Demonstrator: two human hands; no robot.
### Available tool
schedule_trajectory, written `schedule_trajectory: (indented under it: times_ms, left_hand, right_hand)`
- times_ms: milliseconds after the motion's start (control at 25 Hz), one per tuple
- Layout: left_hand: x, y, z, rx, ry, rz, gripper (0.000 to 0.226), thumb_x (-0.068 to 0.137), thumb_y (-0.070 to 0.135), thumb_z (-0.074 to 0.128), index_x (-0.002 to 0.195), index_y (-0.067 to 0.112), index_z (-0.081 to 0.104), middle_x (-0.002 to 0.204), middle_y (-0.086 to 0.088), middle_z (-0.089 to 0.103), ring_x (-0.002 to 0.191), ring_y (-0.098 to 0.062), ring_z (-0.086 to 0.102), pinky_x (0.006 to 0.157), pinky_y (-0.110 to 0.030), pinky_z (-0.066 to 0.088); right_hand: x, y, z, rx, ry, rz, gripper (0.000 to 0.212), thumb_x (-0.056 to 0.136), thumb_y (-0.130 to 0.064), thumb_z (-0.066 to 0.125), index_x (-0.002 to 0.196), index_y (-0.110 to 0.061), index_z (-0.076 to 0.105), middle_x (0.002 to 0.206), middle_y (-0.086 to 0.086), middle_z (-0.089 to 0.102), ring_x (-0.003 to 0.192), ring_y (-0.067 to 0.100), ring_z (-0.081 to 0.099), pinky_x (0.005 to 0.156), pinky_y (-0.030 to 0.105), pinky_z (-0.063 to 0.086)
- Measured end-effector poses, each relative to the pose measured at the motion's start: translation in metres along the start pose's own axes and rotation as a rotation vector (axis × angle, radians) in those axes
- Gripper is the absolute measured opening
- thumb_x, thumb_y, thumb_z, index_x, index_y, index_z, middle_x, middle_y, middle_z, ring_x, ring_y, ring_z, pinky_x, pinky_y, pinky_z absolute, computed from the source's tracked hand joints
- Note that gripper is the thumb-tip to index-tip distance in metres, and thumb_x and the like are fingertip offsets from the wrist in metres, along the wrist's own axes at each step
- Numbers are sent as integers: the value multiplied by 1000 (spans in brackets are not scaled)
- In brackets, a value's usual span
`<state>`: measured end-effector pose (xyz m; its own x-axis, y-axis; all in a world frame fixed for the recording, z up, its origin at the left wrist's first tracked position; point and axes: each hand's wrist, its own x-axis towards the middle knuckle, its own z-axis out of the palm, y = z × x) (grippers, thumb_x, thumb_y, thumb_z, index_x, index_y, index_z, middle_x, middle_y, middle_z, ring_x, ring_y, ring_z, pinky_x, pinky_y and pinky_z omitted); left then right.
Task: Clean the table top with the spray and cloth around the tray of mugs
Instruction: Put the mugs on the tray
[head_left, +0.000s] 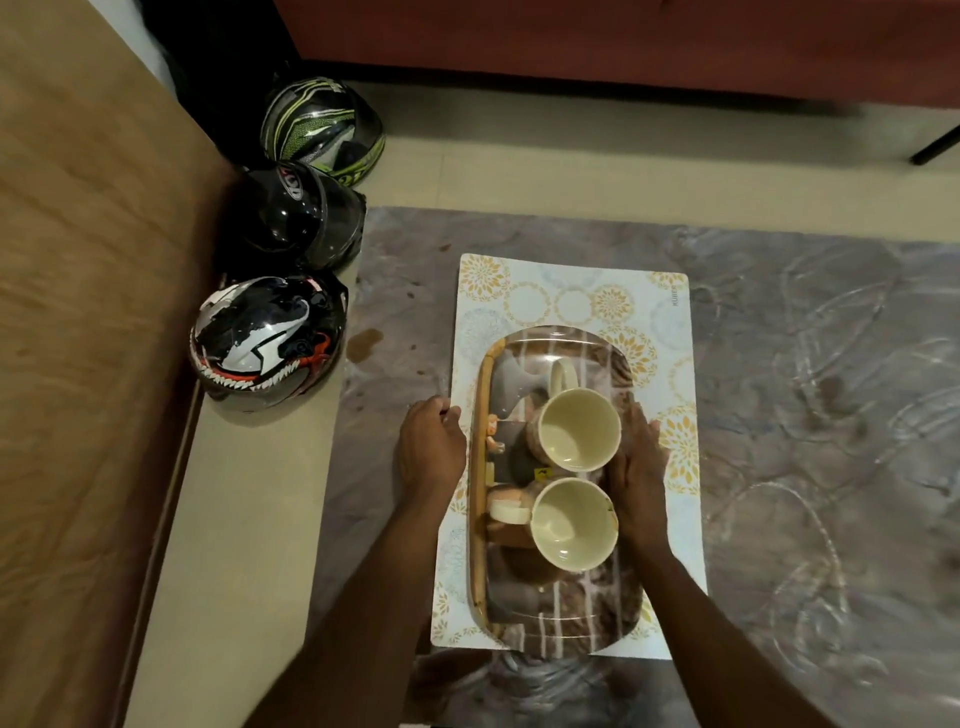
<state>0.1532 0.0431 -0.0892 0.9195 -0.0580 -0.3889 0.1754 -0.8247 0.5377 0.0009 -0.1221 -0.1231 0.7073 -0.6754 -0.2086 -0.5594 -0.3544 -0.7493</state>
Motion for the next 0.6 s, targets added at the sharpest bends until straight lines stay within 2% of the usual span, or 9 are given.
schedule_trajectory:
  times_ms: [200, 320, 400, 520, 600]
  left_hand:
    - [14, -20, -29, -36, 43, -48, 22, 99, 18, 53, 102, 4, 69, 103, -14, 72, 97, -31, 64, 72, -27, 36]
    - [28, -28, -54, -33, 70, -51, 20, 98, 13, 53, 99, 2, 69, 101, -15, 72, 95, -30, 64, 71, -26, 35]
    - [39, -39, -69, -19, 98, -60, 19, 98, 13, 53, 100, 3, 69, 100, -14, 71, 92, -29, 63, 71, -26, 36]
    - [49, -54, -80, -1, 105, -79, 20, 98, 14, 52, 103, 4, 69, 100, -12, 71, 86, -22, 60, 71, -26, 36]
    - [50, -56, -81, -3, 88, -85, 20, 98, 15, 53, 105, 4, 68, 102, -14, 71, 87, -23, 60, 72, -26, 36]
  right_hand:
    - [-4, -23, 34, -10, -14, -10, 52, 98, -20, 30, 149, -12, 22, 156, 4, 20, 145, 18, 0, 110, 17, -17]
    - [-16, -45, 65, -16, -12, -28, 54, 99, -19, 30, 150, -8, 17, 157, 7, 16, 143, 18, -4, 108, 16, -20]
    - [-22, -61, 84, -21, -40, -42, 55, 99, -14, 32, 150, -7, 13, 157, 8, 13, 143, 18, -7, 109, 19, -21]
    - [-26, -71, 102, -111, -49, -71, 59, 98, 0, 37, 150, -6, 8, 158, 9, 8, 144, 24, -6, 113, 36, -15]
    - [-27, -67, 105, -165, -59, -85, 70, 93, 6, 43, 150, -7, 5, 158, 7, 4, 145, 28, -6, 113, 41, -12]
